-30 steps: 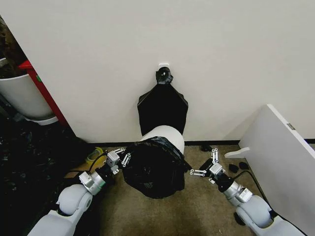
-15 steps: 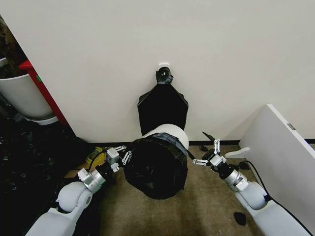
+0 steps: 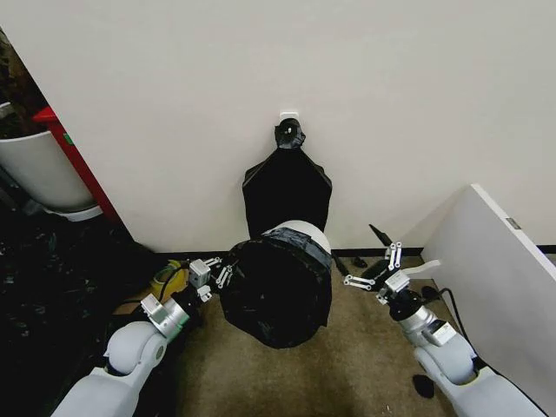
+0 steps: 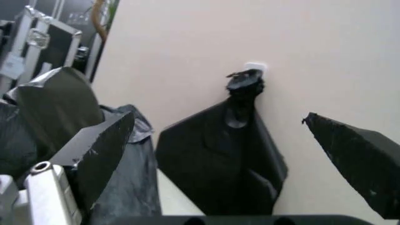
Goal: Place the garbage bag over the trash bin.
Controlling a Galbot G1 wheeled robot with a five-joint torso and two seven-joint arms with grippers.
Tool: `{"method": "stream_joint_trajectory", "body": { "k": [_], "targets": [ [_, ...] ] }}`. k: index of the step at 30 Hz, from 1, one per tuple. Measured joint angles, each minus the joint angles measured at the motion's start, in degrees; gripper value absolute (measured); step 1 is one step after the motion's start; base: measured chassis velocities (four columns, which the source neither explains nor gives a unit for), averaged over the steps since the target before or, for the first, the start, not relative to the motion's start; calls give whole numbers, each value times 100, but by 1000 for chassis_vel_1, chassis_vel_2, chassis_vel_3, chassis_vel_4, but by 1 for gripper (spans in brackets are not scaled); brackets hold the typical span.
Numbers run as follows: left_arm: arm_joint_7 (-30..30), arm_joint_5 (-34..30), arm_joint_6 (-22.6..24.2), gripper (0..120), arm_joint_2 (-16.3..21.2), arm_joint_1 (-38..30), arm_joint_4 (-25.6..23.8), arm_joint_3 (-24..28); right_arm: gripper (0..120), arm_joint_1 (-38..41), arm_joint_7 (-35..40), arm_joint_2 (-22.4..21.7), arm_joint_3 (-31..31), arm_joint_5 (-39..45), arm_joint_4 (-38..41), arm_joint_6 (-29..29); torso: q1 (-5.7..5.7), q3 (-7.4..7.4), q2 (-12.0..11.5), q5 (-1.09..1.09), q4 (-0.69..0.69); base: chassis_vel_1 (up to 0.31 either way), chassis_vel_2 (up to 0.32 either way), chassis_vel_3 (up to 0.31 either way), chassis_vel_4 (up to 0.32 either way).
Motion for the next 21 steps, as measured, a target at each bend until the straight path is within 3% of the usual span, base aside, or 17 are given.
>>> {"method": "stream_joint_trajectory", "body": {
  "k": [10,21],
  "targets": [
    [87,16,-5,1,31,78,-167,-8,100,271,-470,82,-30,-281,-512,-27,0,0,0,2,0,0,0,0,0],
    [260,41,-28,1,0,106,-222,-17,100,353,285,161,4,-929,-823,-279,0,0,0,1,0,0,0,0,0]
  ]
}}
